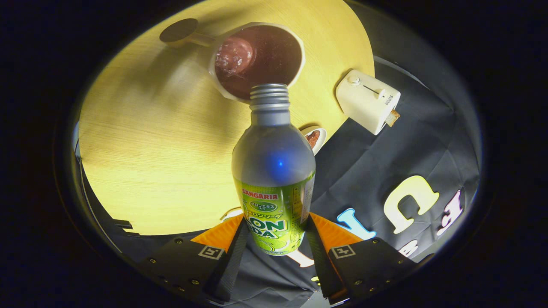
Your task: Take the bottle from table, then pour the juice into the cup, finally place the bottle on the coaster
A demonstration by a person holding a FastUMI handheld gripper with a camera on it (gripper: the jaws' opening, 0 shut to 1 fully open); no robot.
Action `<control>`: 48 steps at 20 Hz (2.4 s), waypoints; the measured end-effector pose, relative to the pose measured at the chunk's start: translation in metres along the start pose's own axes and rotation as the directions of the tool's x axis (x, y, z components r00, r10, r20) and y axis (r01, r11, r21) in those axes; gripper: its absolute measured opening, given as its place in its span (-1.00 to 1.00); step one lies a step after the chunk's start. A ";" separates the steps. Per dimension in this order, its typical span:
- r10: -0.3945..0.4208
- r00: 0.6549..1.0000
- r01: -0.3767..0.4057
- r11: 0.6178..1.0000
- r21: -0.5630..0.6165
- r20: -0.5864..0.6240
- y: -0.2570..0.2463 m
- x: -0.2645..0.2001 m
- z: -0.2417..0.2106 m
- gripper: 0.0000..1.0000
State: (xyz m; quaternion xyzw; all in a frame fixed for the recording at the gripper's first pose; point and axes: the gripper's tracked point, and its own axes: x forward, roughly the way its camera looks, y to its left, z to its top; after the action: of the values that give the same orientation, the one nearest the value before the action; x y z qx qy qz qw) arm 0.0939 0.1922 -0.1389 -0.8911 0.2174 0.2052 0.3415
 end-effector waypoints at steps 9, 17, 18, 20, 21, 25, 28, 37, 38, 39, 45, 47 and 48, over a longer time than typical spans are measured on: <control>-0.003 1.000 0.002 0.999 0.032 0.027 0.001 -0.002 0.003 0.51; 0.012 0.995 -0.028 0.985 0.168 0.100 0.020 -0.002 0.013 0.51; 0.014 0.994 -0.034 0.982 0.184 0.112 0.022 -0.001 0.014 0.51; 0.028 0.991 -0.058 0.972 0.226 0.134 0.032 -0.001 0.015 0.51; 0.030 0.988 -0.067 0.966 0.250 0.149 0.034 -0.001 0.017 0.51; 0.047 0.976 -0.123 0.928 0.353 0.215 0.046 -0.002 0.021 0.52; 0.058 0.959 -0.180 0.880 0.439 0.278 0.061 -0.003 0.029 0.52; 0.090 0.888 -0.381 0.694 0.610 0.451 0.102 0.001 0.055 0.53; 0.093 0.874 -0.411 0.663 0.626 0.476 0.106 0.000 0.060 0.53; 0.095 0.860 -0.442 0.629 0.639 0.501 0.111 -0.002 0.063 0.52; 0.040 0.792 -0.551 0.476 0.686 0.609 0.117 -0.003 0.073 0.52; 0.009 0.782 -0.569 0.421 0.707 0.624 0.118 -0.001 0.073 0.52; -0.014 0.774 -0.580 0.387 0.717 0.633 0.117 0.000 0.074 0.52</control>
State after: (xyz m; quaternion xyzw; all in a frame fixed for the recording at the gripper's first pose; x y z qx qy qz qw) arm 0.0161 0.1651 -0.2499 -0.4215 0.3416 0.3612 0.7584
